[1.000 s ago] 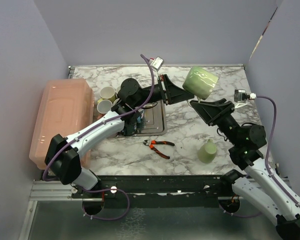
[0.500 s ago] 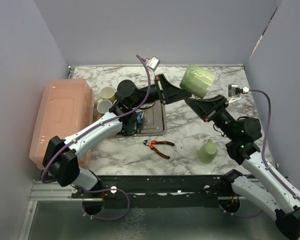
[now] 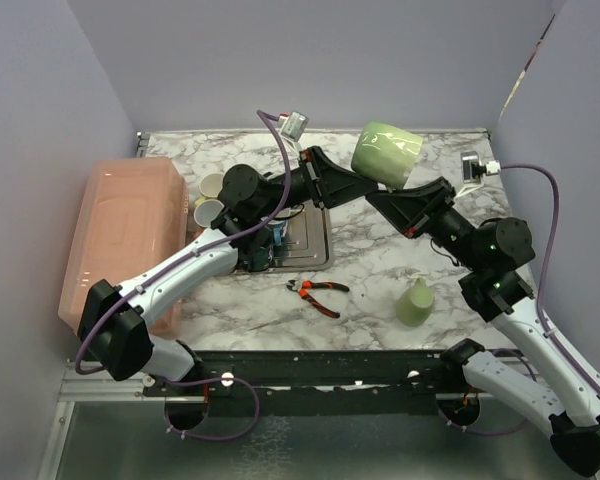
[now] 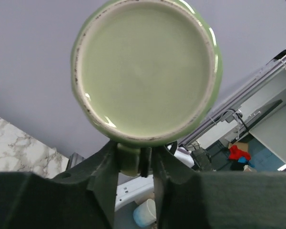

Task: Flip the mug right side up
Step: Turn over the cup at the center of the board.

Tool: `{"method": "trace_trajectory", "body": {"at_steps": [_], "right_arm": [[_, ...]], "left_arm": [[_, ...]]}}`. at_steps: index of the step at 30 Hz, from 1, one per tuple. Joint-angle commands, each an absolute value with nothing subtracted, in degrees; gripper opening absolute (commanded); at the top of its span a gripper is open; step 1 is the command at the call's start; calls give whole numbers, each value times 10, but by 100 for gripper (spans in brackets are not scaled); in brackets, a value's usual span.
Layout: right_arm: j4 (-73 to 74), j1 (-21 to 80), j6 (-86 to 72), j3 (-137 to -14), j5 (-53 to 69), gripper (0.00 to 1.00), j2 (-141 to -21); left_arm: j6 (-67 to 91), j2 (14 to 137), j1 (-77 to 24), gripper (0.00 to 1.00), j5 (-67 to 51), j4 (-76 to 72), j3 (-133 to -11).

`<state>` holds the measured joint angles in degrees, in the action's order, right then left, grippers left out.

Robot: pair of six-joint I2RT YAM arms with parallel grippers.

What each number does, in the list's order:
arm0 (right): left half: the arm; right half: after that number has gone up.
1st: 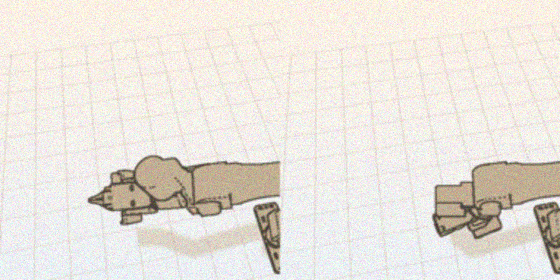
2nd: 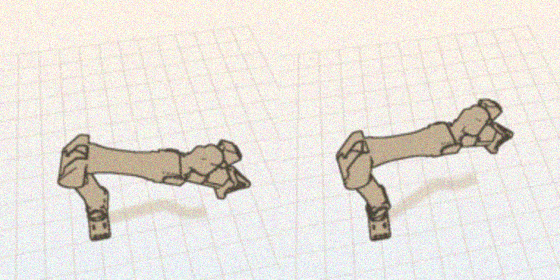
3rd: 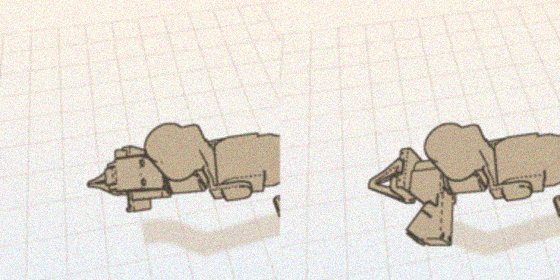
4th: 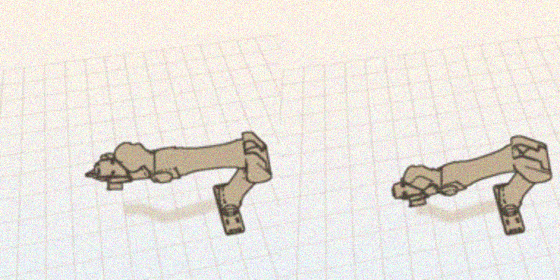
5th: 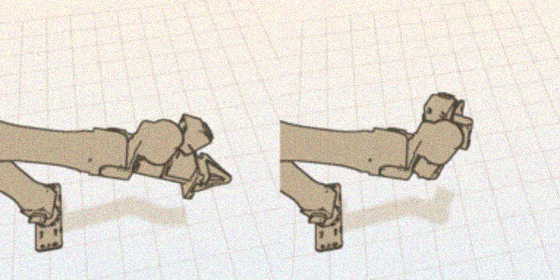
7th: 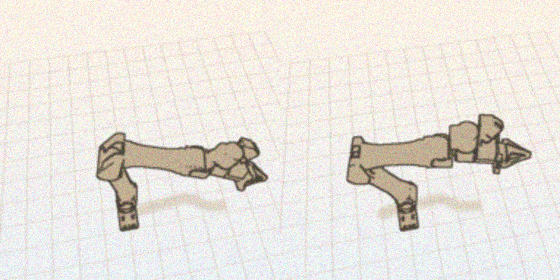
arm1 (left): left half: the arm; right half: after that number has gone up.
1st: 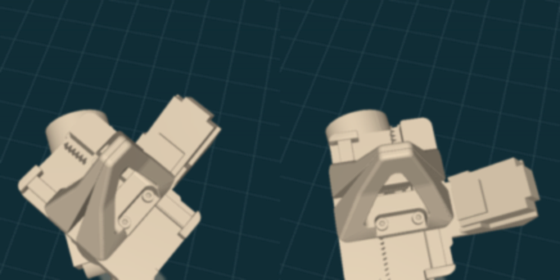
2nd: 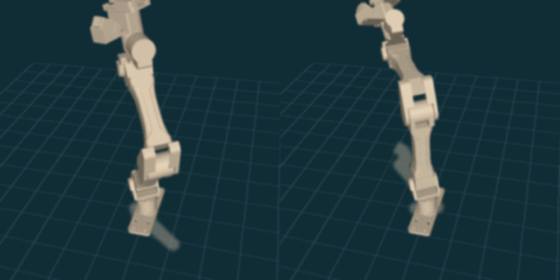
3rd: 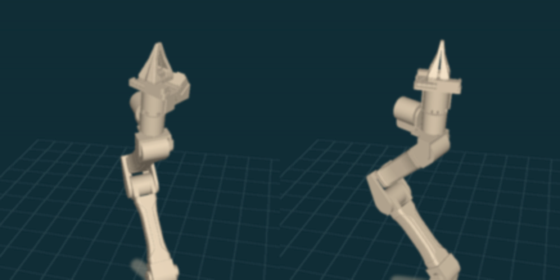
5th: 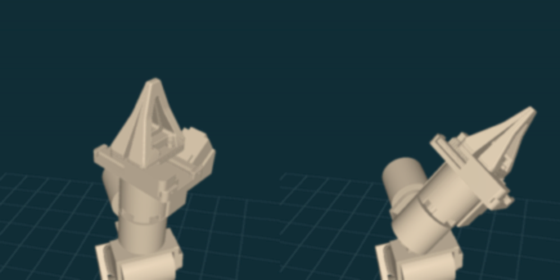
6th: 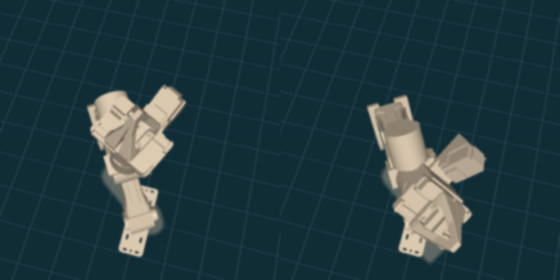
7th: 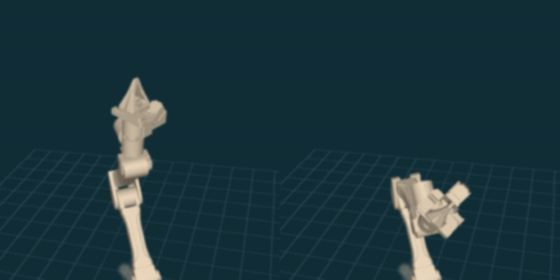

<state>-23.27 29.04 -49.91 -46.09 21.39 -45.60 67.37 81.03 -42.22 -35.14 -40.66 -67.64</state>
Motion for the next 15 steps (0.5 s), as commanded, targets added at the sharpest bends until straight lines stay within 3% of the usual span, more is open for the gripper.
{"method": "trace_trajectory", "body": {"at_steps": [1, 5, 9, 15], "right_arm": [[-207, 287, -368, -504, 201, 1, -454], [-194, 287, -347, -509, 167, 1, -444], [-189, 287, -340, -503, 145, 1, -434], [-119, 287, -295, -528, 112, 1, -450]], "left_arm": [[652, 779, -431, 39, -367, -415, -659], [559, 750, -422, 56, -299, -297, -648], [435, 703, -420, 72, -151, -139, -648], [318, 646, -421, 83, -18, -11, -650]]}}
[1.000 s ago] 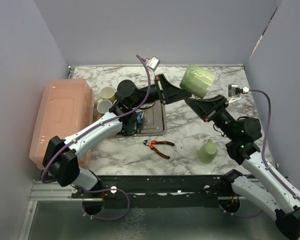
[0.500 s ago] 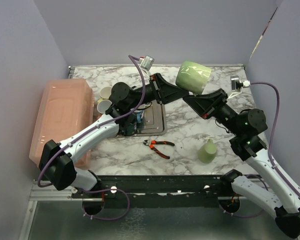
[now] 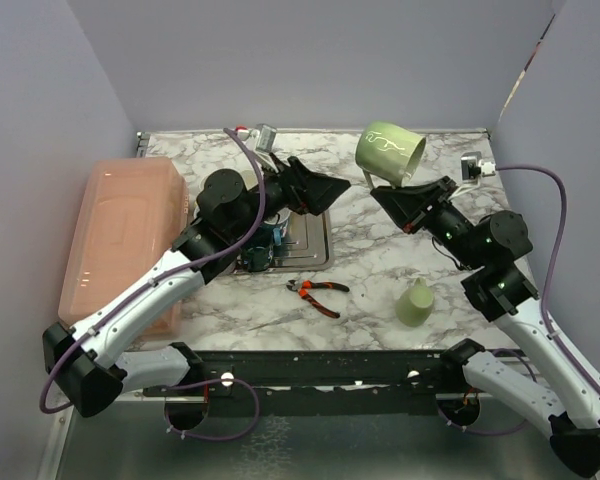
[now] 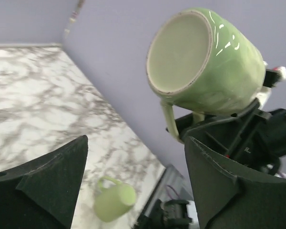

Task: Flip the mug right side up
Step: Turn over the cup at the center of the board, then place the cup on the tray.

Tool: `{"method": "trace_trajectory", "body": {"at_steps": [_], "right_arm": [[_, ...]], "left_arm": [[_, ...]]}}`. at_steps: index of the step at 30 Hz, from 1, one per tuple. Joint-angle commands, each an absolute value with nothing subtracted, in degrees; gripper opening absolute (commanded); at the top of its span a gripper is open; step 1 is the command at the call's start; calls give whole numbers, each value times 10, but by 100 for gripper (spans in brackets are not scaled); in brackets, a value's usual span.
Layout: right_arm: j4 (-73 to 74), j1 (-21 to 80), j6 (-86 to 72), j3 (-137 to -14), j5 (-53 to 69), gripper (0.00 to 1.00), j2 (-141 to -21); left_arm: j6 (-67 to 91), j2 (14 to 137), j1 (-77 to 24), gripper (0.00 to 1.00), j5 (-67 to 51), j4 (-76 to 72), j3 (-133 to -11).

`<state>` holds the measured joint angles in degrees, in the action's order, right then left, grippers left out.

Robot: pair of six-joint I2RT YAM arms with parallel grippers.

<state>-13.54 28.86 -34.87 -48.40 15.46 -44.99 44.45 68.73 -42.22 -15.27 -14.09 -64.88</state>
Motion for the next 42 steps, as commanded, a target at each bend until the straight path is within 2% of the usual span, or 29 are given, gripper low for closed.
{"method": "trace_trajectory", "body": {"at_steps": [1, 8, 14, 24, 31, 42], "right_arm": [[-96, 287, -280, -537, 104, 1, -457], [70, 290, -226, -580, 53, 1, -527], [163, 320, -231, -585, 9, 1, -609], [194, 354, -275, -621, -26, 1, -781], [204, 429, -296, -664, -60, 1, -886], [254, 468, -373, -717, -78, 1, -983]], "left_arm": [[300, 638, -421, 84, 4, 11, -654], [199, 593, -420, 89, 155, 124, -657], [171, 564, -421, 91, 243, 144, -629], [151, 551, -421, 93, 284, 148, -592], [146, 539, -421, 95, 293, 147, -582], [145, 536, -421, 96, 291, 148, -573]]}}
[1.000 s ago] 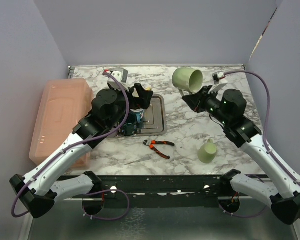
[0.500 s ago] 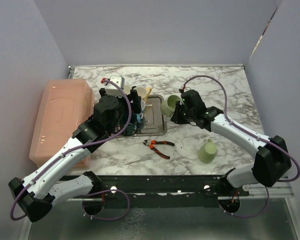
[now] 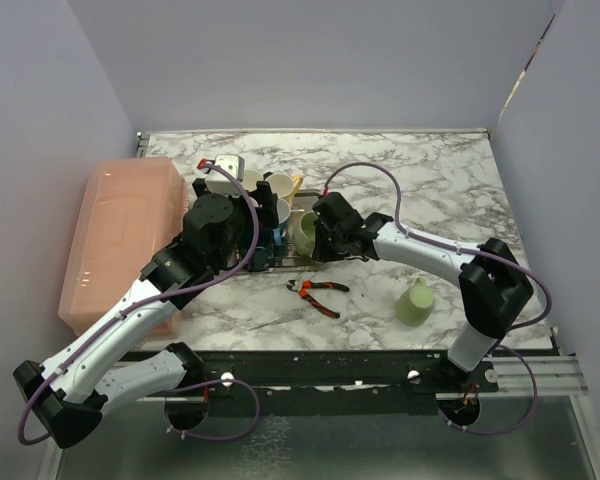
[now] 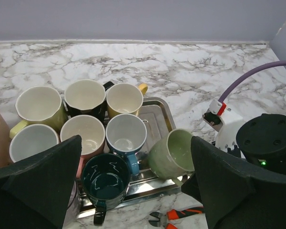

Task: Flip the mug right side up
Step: Place the cup on the tray.

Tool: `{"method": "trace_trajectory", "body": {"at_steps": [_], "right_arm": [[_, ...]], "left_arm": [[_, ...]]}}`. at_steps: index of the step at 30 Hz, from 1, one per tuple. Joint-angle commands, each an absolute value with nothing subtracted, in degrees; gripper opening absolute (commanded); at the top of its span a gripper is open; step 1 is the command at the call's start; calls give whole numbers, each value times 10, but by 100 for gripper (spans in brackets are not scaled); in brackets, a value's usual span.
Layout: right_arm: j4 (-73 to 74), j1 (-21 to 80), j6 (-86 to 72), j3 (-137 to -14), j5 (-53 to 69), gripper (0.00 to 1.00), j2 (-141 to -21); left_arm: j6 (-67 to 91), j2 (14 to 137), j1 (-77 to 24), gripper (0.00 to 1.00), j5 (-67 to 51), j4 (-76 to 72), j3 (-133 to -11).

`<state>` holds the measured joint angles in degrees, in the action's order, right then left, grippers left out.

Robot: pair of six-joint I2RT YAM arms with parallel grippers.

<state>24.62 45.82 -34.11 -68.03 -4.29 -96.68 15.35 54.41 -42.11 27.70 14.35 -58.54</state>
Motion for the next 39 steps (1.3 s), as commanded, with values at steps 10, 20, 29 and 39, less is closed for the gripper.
{"method": "trace_trajectory", "body": {"at_steps": [10, 20, 29, 39], "right_arm": [[282, 487, -387, -746, -80, 1, -1026], [298, 505, -406, -760, -72, 6, -1052], [306, 529, -396, -776, -67, 7, -1068], [340, 541, -409, -795, -91, 30, -1092]], "left_arm": [[145, 541, -421, 98, 294, 149, -570], [146, 533, -421, 98, 265, 152, -578], [147, 524, -421, 99, 260, 153, -582], [151, 522, -421, 99, 246, 156, -583]]}}
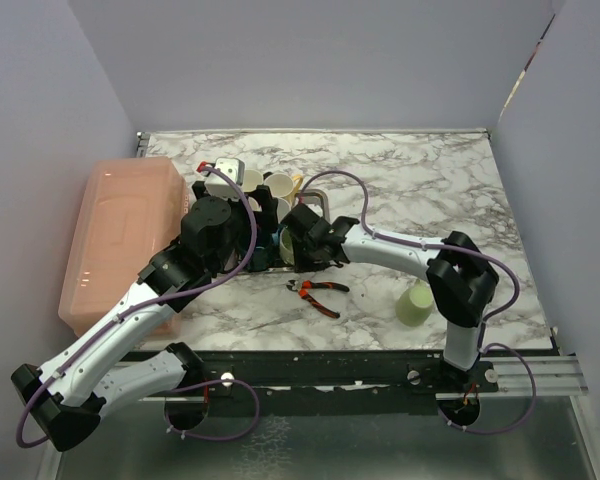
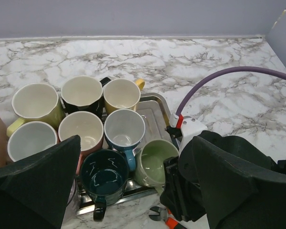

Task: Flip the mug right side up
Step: Place the cup on the tray.

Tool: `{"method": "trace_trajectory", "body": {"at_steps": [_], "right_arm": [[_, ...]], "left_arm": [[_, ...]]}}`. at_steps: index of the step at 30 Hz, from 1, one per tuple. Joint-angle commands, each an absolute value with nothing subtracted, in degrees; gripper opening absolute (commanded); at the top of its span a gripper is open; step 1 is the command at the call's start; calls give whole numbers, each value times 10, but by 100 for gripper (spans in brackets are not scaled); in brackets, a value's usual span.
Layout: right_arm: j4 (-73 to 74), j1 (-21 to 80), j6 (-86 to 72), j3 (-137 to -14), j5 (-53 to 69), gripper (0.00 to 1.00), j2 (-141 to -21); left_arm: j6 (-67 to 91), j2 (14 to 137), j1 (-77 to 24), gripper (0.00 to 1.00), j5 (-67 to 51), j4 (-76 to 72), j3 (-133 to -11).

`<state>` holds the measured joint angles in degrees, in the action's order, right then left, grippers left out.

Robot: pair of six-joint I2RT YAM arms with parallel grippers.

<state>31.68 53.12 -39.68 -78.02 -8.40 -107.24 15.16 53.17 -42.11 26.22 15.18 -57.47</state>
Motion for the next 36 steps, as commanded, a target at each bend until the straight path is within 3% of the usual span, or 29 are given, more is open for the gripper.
{"method": "trace_trajectory", "body": {"at_steps": [1, 5, 14, 20, 27, 36], "right_arm": [[339, 541, -410, -795, -92, 35, -1090], [337, 543, -411, -793, -95, 50, -1070], [333, 543, -411, -775, -113, 60, -984], [322, 542, -387, -732, -225, 66, -888], [464, 505, -450, -723, -389, 70, -798], [659, 384, -598, -621, -396, 86, -669]], "left_arm": [[152, 521, -420, 99, 246, 156, -583], [152, 519, -421, 99, 245, 160, -584], [154, 516, -421, 99, 244, 163, -588], [156, 517, -421, 99, 239, 163, -591], [163, 513, -421, 99, 209, 163, -585], [166, 550, -421, 99, 130, 161, -585]]}}
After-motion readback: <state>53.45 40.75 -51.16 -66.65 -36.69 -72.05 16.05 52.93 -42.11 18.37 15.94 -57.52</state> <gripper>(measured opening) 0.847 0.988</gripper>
